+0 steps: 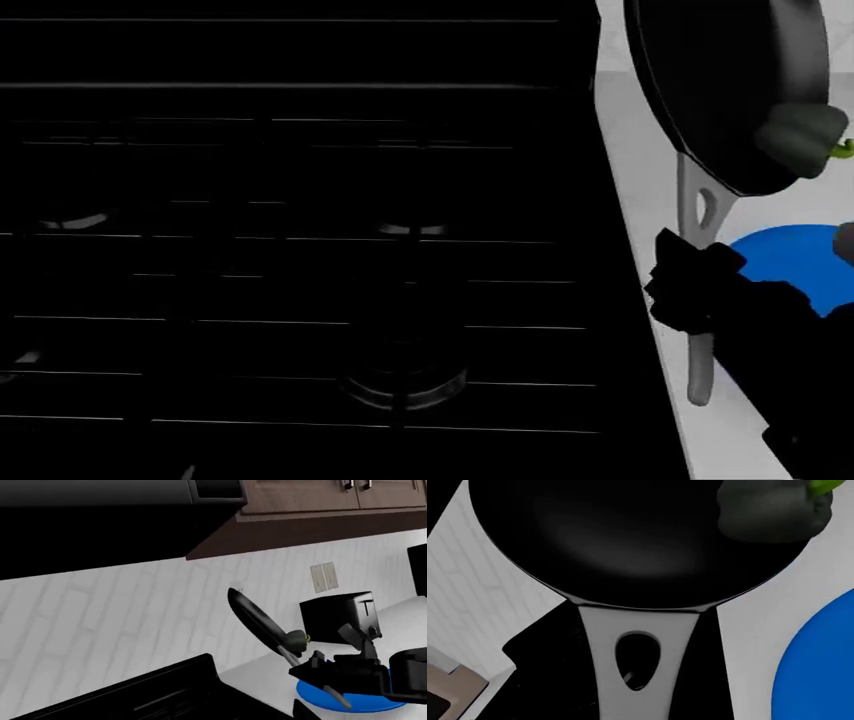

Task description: Pick up the pan and dump the vegetables in it onto the plate. Then return the pan to the stove.

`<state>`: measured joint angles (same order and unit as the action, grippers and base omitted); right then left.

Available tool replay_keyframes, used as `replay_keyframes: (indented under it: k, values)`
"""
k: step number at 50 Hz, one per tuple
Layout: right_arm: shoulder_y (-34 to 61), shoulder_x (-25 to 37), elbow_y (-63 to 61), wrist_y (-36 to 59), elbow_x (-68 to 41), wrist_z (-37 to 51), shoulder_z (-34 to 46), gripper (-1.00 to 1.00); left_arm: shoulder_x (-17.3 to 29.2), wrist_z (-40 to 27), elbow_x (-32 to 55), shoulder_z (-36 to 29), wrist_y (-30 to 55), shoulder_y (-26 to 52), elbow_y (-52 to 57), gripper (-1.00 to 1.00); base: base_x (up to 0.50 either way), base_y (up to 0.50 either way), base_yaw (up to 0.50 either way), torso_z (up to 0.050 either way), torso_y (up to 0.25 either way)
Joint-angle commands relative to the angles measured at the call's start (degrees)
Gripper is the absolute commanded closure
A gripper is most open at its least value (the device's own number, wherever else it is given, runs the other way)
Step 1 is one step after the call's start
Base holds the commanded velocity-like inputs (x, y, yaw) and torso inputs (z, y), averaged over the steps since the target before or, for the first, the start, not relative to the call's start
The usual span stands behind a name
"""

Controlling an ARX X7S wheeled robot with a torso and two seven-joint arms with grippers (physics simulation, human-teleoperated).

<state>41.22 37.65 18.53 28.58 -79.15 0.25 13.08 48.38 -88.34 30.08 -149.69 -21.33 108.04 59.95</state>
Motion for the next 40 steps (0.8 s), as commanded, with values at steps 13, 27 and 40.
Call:
replay_keyframes:
  k: [13, 27, 40]
  values:
    - [-0.33, -5.77, 6.91, -7.63, -4.93, -14.53, -8.1, 1.0, -4.05, -1.64, -1.11, -3.79, -2.51, 1.95, 0.04, -1.0, 0.0, 0.0, 0.0, 0.001, 0.005]
    - [-2.34, -8.88, 12.59, -12.3, -6.92, -23.16, -11.48, 1.0, -6.36, -1.64, -2.73, -5.49, -6.37, 2.23, 0.04, -1.0, 0.0, 0.0, 0.0, 0.001, 0.003]
    - [-1.43, -10.68, 15.2, -11.72, -3.94, -24.39, -7.99, 1.0, -8.34, -1.65, -2.45, -4.6, -7.42, 3.07, 0.04, -1.0, 0.0, 0.0, 0.0, 0.0, 0.002]
